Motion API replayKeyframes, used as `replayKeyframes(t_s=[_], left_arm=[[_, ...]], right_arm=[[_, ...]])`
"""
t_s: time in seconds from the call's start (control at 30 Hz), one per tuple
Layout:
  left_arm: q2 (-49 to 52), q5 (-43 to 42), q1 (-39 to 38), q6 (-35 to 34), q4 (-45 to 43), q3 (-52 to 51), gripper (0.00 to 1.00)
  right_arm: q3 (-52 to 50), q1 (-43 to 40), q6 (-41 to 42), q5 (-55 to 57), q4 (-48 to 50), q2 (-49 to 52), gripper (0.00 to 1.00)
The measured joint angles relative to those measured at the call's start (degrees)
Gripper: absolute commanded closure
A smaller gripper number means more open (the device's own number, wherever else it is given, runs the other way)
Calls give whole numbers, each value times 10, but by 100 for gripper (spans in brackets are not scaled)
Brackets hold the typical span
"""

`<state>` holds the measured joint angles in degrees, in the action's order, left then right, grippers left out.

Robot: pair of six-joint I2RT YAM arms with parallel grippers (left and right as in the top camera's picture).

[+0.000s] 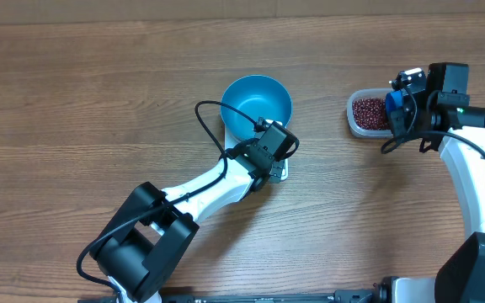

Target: Scoop item into bowl and weigh 150g on scale

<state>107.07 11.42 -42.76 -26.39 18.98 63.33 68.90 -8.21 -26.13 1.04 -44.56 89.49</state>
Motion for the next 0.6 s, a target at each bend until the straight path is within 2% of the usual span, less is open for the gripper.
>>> replayKeyframes(t_s=[0.6], left_arm=[[0,0,0,0,10,0,96]], right_arm=[[0,0,2,0,0,0,96]])
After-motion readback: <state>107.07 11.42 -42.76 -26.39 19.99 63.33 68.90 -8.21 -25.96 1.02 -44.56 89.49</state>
